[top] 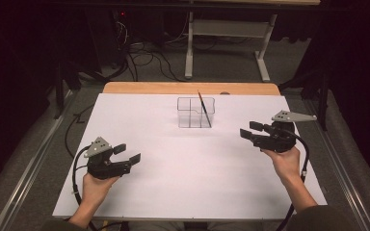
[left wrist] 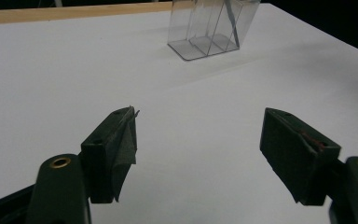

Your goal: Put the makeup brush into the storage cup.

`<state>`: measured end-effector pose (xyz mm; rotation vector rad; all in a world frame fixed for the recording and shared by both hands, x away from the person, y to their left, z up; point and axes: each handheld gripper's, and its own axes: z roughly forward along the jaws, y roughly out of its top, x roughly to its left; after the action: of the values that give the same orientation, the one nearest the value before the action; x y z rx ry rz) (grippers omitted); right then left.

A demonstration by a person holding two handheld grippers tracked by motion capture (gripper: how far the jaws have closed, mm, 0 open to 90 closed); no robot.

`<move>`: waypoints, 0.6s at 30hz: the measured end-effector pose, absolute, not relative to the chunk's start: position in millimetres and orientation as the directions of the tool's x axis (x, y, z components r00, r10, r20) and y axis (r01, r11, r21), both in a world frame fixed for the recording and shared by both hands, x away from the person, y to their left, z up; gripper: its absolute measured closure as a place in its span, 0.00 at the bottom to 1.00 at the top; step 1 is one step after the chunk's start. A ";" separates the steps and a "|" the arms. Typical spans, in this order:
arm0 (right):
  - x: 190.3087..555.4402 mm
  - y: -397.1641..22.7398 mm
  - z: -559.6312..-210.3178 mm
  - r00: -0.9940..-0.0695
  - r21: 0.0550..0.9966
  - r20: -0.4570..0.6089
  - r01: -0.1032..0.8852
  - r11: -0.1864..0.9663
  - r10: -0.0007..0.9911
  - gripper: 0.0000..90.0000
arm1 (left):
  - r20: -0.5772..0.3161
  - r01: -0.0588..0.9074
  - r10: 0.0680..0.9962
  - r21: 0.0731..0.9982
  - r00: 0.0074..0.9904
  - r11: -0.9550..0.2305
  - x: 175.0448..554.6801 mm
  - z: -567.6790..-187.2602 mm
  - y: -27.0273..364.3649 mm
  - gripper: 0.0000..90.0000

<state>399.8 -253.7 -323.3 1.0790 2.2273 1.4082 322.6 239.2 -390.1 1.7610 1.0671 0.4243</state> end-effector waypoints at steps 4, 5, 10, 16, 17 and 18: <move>395.8 -255.3 -324.5 -0.678 0.864 0.143 0.441 0.244 0.721 0.51 | -0.179 0.465 0.817 0.877 0.549 -0.120 322.5 -390.2 239.1 0.30; 394.8 -255.7 -324.6 -0.680 0.864 0.143 0.440 0.244 0.719 0.51 | -0.180 0.467 0.817 0.876 0.548 -0.120 322.6 -390.3 239.1 0.30; 389.6 -257.6 -325.4 -0.685 0.866 0.146 0.438 0.243 0.714 0.51 | -0.178 0.467 0.817 0.876 0.549 -0.123 322.7 -390.5 238.4 0.30; 386.3 -260.5 -326.8 -0.683 0.865 0.155 0.443 0.236 0.714 0.51 | -0.180 0.469 0.817 0.875 0.548 -0.121 322.9 -390.7 238.5 0.30; 386.0 -260.5 -327.1 -0.678 0.862 0.161 0.450 0.233 0.717 0.51 | -0.180 0.468 0.817 0.875 0.548 -0.121 322.9 -390.7 238.5 0.30; 386.1 -260.7 -327.7 -0.679 0.861 0.160 0.451 0.235 0.717 0.50 | -0.181 0.469 0.817 0.875 0.548 -0.120 322.9 -390.7 238.4 0.30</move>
<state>386.1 -260.7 -327.7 1.0922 2.2422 1.4196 322.9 238.4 -390.7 1.7633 1.0710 0.4264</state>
